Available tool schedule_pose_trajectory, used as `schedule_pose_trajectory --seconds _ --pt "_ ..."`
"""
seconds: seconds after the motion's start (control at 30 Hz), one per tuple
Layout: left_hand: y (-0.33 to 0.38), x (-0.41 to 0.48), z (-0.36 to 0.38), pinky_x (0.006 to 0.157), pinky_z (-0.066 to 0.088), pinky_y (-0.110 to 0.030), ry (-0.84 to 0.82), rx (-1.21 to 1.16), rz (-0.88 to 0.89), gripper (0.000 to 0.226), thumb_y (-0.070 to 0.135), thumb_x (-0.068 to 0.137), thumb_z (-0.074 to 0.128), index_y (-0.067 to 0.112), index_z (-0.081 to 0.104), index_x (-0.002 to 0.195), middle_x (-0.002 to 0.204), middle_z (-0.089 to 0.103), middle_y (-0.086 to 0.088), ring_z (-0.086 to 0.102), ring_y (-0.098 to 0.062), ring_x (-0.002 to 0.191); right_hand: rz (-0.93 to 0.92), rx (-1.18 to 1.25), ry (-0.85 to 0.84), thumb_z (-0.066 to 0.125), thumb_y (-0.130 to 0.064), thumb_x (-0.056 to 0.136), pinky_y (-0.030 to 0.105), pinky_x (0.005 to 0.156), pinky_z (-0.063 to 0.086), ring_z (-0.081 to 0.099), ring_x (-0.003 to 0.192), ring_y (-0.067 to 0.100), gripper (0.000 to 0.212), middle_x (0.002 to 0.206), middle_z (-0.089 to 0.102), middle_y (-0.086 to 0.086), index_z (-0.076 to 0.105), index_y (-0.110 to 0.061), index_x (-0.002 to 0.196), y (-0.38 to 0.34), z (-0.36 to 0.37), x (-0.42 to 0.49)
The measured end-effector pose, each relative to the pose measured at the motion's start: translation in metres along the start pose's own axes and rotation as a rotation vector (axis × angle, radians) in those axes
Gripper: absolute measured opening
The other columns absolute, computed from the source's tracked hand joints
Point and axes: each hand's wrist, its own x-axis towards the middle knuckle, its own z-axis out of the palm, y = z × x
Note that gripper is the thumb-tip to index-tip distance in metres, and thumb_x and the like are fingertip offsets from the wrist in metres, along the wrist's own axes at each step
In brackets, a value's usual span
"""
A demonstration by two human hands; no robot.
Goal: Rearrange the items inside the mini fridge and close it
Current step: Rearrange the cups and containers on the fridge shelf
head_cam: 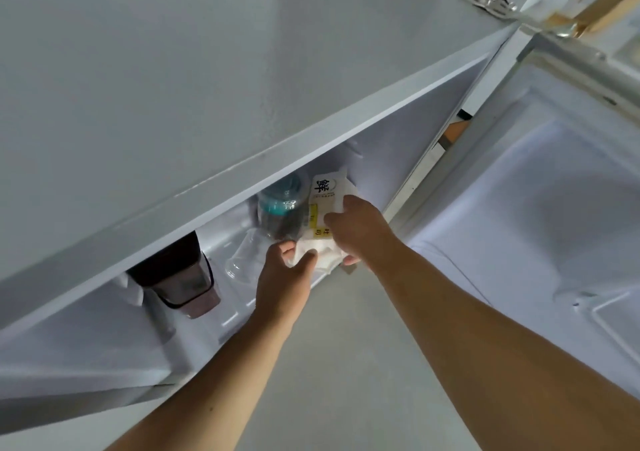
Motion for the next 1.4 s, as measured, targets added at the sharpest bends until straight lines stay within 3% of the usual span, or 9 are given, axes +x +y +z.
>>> schedule_pose_trajectory --seconds 0.13,0.3,0.47,0.83,0.93,1.03,1.17,1.3,1.4 --pt "0.005 -0.004 0.012 0.108 0.051 -0.047 -0.146 -0.139 -0.097 0.044 0.053 0.076 0.069 0.036 0.057 0.115 0.132 0.067 0.003 0.069 -0.017 0.117 -0.089 -0.111 0.081 0.055 -0.019 0.093 0.037 0.058 0.06 0.07 0.076 0.029 0.013 0.094 0.06 0.0 0.058 -0.017 0.105 0.004 -0.013 0.009" --pt "0.018 0.006 0.026 0.113 0.048 -0.046 -0.248 -0.256 -0.157 0.058 0.048 0.078 0.066 0.037 0.052 0.133 0.142 0.061 0.0 0.067 -0.012 0.117 -0.171 0.0 0.205 0.052 -0.007 0.087 0.014 0.031 0.035 0.06 0.063 0.017 0.021 0.093 0.059 -0.001 0.054 -0.023 0.1 0.001 -0.007 0.018" --pt "0.023 0.018 0.039 0.117 0.042 -0.047 -0.241 -0.339 -0.172 0.086 0.047 0.076 0.072 0.032 0.04 0.155 0.151 0.056 -0.004 0.059 -0.016 0.13 -0.228 0.071 0.264 0.049 -0.004 0.092 0.008 0.033 0.034 0.054 0.062 0.006 0.027 0.094 0.06 -0.002 0.053 -0.028 0.102 -0.005 -0.001 0.027" --pt "0.03 0.035 0.034 0.118 0.041 -0.048 -0.203 -0.366 -0.136 0.08 0.04 0.08 0.068 0.031 0.041 0.154 0.146 0.061 -0.008 0.063 -0.016 0.126 -0.266 0.063 0.283 0.053 -0.006 0.094 0.005 0.035 0.033 0.051 0.063 0.002 0.024 0.094 0.06 -0.004 0.06 -0.023 0.11 -0.017 0.006 0.046" --pt "0.031 0.026 0.026 0.109 0.051 -0.041 -0.202 -0.339 -0.128 0.055 0.026 0.096 0.064 0.023 0.048 0.148 0.136 0.066 -0.011 0.071 -0.017 0.114 -0.253 0.081 0.292 0.06 -0.014 0.092 0.008 0.044 0.04 0.057 0.068 0.004 0.021 0.105 0.067 -0.002 0.056 -0.026 0.108 -0.013 0.003 0.036" --pt "0.026 0.011 0.012 0.076 0.059 -0.024 -0.106 -0.347 -0.133 0.022 0.013 0.103 0.052 0.022 0.066 0.117 0.108 0.073 0.002 0.078 -0.008 0.084 -0.357 0.036 0.488 0.067 -0.017 0.087 0.025 0.078 0.046 0.06 0.104 0.018 0.039 0.127 0.062 0.0 0.058 -0.022 0.125 -0.003 0.002 0.017" --pt "0.02 -0.01 -0.005 0.058 0.056 -0.022 0.122 -0.344 -0.09 0.018 0.013 0.097 0.055 0.022 0.067 0.087 0.079 0.07 0.004 0.068 -0.007 0.057 -0.626 -0.043 0.542 0.071 -0.027 0.087 0.021 0.079 0.041 0.059 0.112 0.021 0.045 0.13 0.061 -0.001 0.057 -0.022 0.129 -0.006 0.003 -0.009" --pt "0.022 -0.015 -0.014 0.07 0.058 -0.037 0.268 -0.3 0.001 0.01 0.018 0.096 0.057 0.019 0.067 0.093 0.08 0.07 0.009 0.065 -0.005 0.054 -0.683 -0.202 0.331 0.081 -0.05 0.079 0.039 0.085 0.054 0.062 0.114 0.029 0.079 0.141 0.054 0.005 0.046 -0.023 0.144 -0.029 0.01 -0.008" --pt "0.031 -0.01 -0.019 0.063 0.057 -0.033 0.348 -0.355 0.036 0.016 0.025 0.096 0.057 0.016 0.066 0.105 0.091 0.07 0.003 0.066 -0.006 0.054 -0.586 -0.306 0.198 0.082 -0.064 0.069 0.04 0.078 0.053 0.064 0.113 0.033 0.102 0.141 0.05 0.007 0.033 -0.026 0.15 -0.045 0.02 0.002"
